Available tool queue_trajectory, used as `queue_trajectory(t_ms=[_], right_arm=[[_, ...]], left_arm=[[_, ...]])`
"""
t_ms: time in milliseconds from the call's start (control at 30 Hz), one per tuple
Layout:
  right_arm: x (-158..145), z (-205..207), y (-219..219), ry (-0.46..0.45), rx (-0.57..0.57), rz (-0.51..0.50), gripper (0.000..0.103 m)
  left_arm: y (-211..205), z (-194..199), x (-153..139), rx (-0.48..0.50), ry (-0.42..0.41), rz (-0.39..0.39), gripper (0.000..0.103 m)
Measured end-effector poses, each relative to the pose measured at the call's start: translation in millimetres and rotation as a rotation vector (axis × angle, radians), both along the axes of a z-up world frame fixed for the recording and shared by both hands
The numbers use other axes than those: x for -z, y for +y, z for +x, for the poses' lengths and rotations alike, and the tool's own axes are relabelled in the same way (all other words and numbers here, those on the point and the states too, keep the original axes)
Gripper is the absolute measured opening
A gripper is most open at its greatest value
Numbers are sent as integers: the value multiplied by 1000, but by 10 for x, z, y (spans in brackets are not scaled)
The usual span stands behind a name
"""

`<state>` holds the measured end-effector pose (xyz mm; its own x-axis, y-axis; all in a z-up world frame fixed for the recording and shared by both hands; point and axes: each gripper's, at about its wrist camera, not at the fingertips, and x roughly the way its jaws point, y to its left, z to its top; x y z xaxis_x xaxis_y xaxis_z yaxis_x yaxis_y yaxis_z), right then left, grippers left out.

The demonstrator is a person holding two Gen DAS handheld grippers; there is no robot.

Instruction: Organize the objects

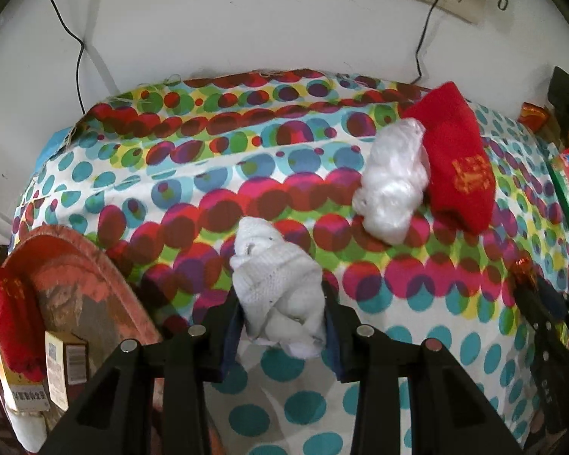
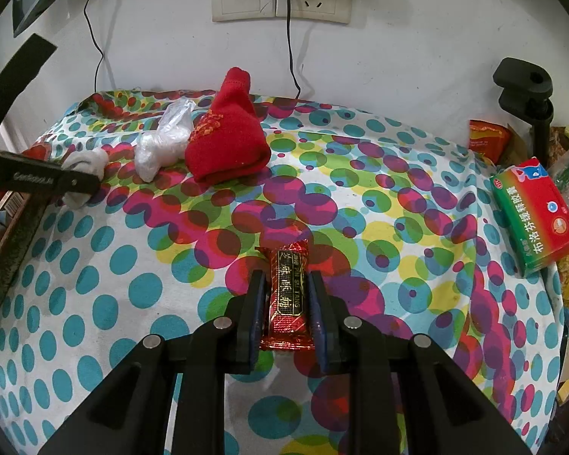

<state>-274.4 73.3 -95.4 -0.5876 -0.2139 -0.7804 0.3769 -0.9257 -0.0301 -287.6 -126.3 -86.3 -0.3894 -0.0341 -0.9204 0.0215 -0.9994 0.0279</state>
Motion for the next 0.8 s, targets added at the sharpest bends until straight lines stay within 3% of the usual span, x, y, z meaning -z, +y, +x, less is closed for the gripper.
queue_trajectory(t_ms=[367, 500, 800], right_arm=[[3, -2, 1, 0, 0, 0, 23], [0, -1, 0, 0, 0, 0, 23], [-4, -1, -3, 0, -1, 1, 23]], left_arm=[[169, 361, -44, 75, 4, 15, 38], [294, 216, -124, 92, 1, 14, 38], [338, 373, -220, 118, 7, 19, 38]])
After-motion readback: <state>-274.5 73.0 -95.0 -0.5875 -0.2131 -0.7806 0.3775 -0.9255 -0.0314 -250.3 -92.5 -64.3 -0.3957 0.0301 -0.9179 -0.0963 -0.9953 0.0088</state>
